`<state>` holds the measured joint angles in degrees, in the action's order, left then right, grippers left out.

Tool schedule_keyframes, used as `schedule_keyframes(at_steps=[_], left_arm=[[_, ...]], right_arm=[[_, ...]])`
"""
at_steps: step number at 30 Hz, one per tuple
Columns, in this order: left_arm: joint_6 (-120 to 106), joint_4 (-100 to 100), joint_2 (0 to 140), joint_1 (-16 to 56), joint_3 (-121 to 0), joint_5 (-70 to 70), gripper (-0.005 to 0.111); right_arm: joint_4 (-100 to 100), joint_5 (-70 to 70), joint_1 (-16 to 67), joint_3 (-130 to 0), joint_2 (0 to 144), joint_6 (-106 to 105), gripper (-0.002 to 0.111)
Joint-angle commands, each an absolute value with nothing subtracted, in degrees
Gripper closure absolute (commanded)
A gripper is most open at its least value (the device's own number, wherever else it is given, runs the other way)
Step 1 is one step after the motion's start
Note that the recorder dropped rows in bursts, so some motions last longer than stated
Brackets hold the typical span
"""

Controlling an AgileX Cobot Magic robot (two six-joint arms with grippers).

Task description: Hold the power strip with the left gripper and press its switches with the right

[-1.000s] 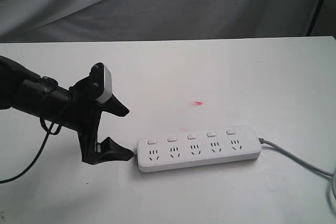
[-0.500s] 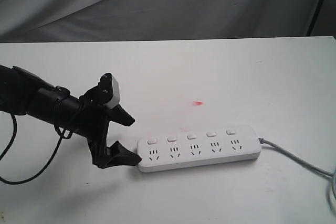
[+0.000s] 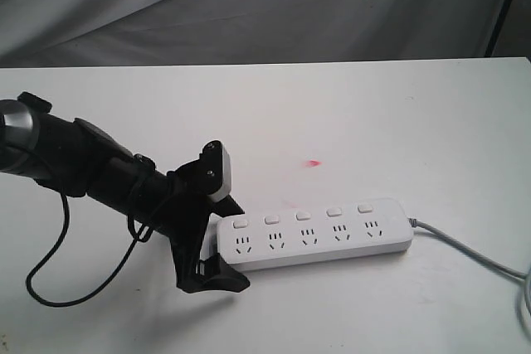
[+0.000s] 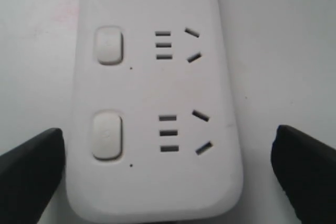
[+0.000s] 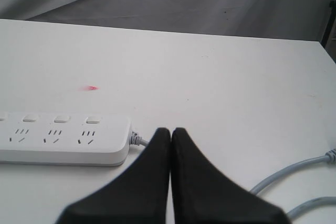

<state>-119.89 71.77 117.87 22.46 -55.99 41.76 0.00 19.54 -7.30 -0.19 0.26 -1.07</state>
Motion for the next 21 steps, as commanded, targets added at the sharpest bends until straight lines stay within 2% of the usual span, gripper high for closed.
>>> schedule_keyframes(at_steps=[1,17,20,21], left_arm=[[-119.9,71.4,117.6,22.8,-56.3,40.7,0.002],[-118.5,71.4,117.6,22.8,-56.3,40.2,0.002],[-118.5,71.4,117.6,22.8,-56.3,39.3,0.008],[-118.5,71.4,117.6,22.8,-56.3,38.8,0.014]], right_arm=[[-0.3,19.3,-7.4,0.0,0.0,-1.2,0.108],[-0.3,19.3,-7.4,0.0,0.0,-1.2,0.108],[-0.3,19.3,-7.4,0.0,0.0,-1.2,0.108],[-0.3,19.3,-7.4,0.0,0.0,-1.2,0.108]])
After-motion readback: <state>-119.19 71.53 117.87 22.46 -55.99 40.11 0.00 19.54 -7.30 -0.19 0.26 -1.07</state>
